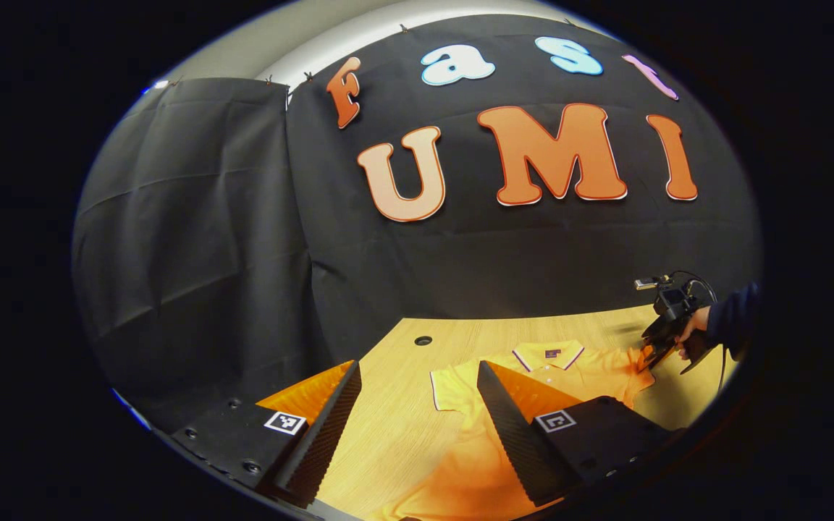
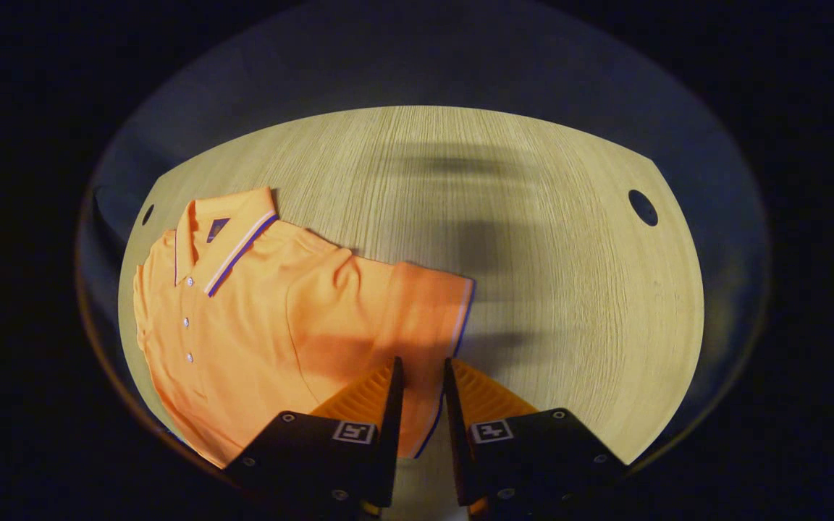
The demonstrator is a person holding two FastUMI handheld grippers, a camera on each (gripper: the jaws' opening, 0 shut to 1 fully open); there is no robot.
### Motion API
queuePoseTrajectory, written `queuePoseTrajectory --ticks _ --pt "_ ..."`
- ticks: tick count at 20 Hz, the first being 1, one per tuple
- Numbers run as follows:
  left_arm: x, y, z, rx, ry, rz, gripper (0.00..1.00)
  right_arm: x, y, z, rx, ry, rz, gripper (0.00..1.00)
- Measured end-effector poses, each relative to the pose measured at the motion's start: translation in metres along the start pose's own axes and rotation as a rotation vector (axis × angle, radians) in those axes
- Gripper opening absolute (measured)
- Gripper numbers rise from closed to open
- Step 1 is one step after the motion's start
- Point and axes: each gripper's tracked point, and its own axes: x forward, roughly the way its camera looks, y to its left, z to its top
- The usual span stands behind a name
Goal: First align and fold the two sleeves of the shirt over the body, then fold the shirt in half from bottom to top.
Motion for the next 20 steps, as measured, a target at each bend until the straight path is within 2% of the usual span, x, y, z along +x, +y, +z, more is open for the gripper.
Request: queuePoseTrajectory --ticks 1,2,3,4,6,7,10,12,15,18,19,20 --pt "0.001 0.001 0.001 -0.004 0.000 0.002 0.99 -0.002 0.000 0.001 0.014 -0.007 0.018 0.22" --pt "0.002 0.001 0.000 -0.009 -0.001 0.002 1.00 -0.003 0.002 0.001 0.050 0.003 0.067 0.11" --pt "0.002 0.002 0.002 -0.012 -0.003 0.000 0.99 -0.007 0.010 0.008 0.104 -0.020 0.115 0.11" --pt "0.001 0.002 0.002 -0.013 -0.005 -0.002 1.00 -0.006 0.016 0.010 0.119 -0.041 0.148 0.03" --pt "0.002 0.002 -0.001 -0.022 0.001 -0.007 0.99 -0.015 0.027 0.021 0.121 -0.092 0.191 0.03" --pt "0.003 0.002 0.000 -0.025 0.003 -0.010 0.99 -0.024 0.039 0.024 0.124 -0.091 0.247 0.03" --pt "0.003 0.006 0.001 -0.028 0.001 -0.009 0.99 -0.041 0.066 0.033 0.153 -0.105 0.345 0.03" --pt "0.003 0.009 -0.001 -0.031 0.002 0.000 1.00 -0.049 0.083 0.035 0.129 -0.116 0.381 0.03" --pt "0.007 0.013 -0.004 -0.046 0.008 0.011 0.99 -0.060 0.104 0.040 0.078 -0.141 0.396 0.03" --pt "0.018 0.018 -0.011 -0.074 0.035 0.000 0.99 -0.077 0.134 0.033 0.062 -0.125 0.485 0.04" --pt "0.024 0.018 -0.011 -0.084 0.041 -0.009 0.99 -0.082 0.136 0.033 0.053 -0.128 0.494 0.20" --pt "0.029 0.019 -0.013 -0.094 0.049 -0.024 0.99 -0.085 0.137 0.031 0.036 -0.145 0.492 0.28"
